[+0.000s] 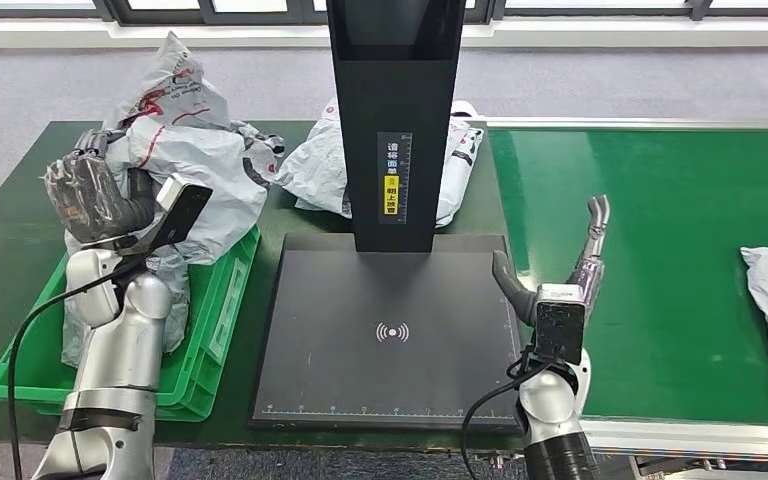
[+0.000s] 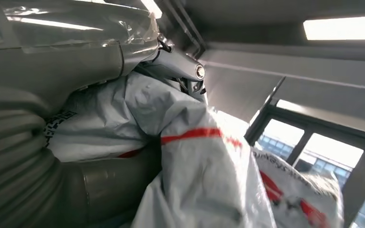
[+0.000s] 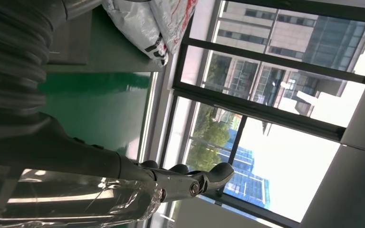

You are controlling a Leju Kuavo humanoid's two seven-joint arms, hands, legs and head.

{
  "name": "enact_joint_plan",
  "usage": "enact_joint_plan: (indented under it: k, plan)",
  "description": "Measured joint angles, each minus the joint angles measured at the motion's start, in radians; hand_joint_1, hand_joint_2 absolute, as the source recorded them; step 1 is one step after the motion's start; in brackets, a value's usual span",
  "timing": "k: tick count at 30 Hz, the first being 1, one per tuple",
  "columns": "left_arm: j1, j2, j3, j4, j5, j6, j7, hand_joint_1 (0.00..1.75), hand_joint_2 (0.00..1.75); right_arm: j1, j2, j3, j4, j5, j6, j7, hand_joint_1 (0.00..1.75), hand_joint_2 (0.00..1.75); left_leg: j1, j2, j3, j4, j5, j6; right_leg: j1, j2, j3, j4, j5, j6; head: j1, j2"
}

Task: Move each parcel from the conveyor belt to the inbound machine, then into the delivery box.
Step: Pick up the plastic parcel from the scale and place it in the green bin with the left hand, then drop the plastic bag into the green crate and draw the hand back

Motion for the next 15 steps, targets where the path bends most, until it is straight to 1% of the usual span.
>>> enact_joint_plan:
  k: [5, 8, 9, 12, 13, 15]
  plan:
    - [0.040, 0.028, 0.109, -0.043, 0.007, 0.000, -0.075, 1.75, 1.75, 0.040, -0.001, -0.013, -0.034, 0.004, 0.013, 0.008, 0.00, 1.75, 0.000, 0.001, 0.000, 0.000, -0.001, -0.001, 0.001, 0.001, -0.001, 0.000, 0.000, 0.000, 0.000, 0.000]
    - [0.067, 0.036, 0.171, -0.057, 0.029, 0.000, -0.094, 1.75, 1.75, 0.067, -0.002, -0.017, -0.062, 0.008, 0.019, 0.014, 0.00, 1.75, 0.000, 0.001, 0.000, 0.000, -0.001, -0.001, 0.001, 0.001, -0.002, 0.000, -0.001, -0.001, 0.000, 0.000]
    - [0.078, 0.038, 0.188, -0.062, 0.039, 0.000, -0.098, 1.50, 1.75, 0.077, -0.002, -0.017, -0.071, 0.009, 0.021, 0.017, 0.00, 1.75, 0.000, 0.001, 0.000, 0.000, -0.001, -0.001, 0.001, 0.001, -0.002, 0.000, -0.001, -0.001, 0.000, 0.000]
    - [0.114, 0.043, 0.232, -0.081, 0.052, 0.000, -0.092, 0.21, 1.75, 0.105, -0.003, -0.017, -0.095, 0.014, 0.026, 0.023, 0.00, 1.75, 0.000, 0.001, 0.000, 0.000, -0.001, -0.001, 0.001, 0.001, -0.002, 0.000, -0.001, -0.002, 0.000, 0.000]
    - [0.125, 0.046, 0.240, -0.084, 0.045, 0.000, -0.073, 0.02, 1.75, 0.113, -0.003, -0.017, -0.102, 0.015, 0.027, 0.023, 0.00, 1.75, 0.000, 0.001, 0.000, 0.000, -0.001, -0.001, 0.001, 0.001, -0.002, 0.000, -0.002, -0.002, 0.000, 0.000]
    - [0.149, 0.057, 0.244, -0.085, 0.023, 0.000, -0.024, 0.00, 1.75, 0.126, -0.005, -0.017, -0.113, 0.015, 0.030, 0.025, 0.00, 1.75, 0.000, 0.001, 0.000, 0.000, -0.001, -0.001, 0.001, 0.001, -0.002, 0.000, -0.002, -0.002, 0.000, 0.000]
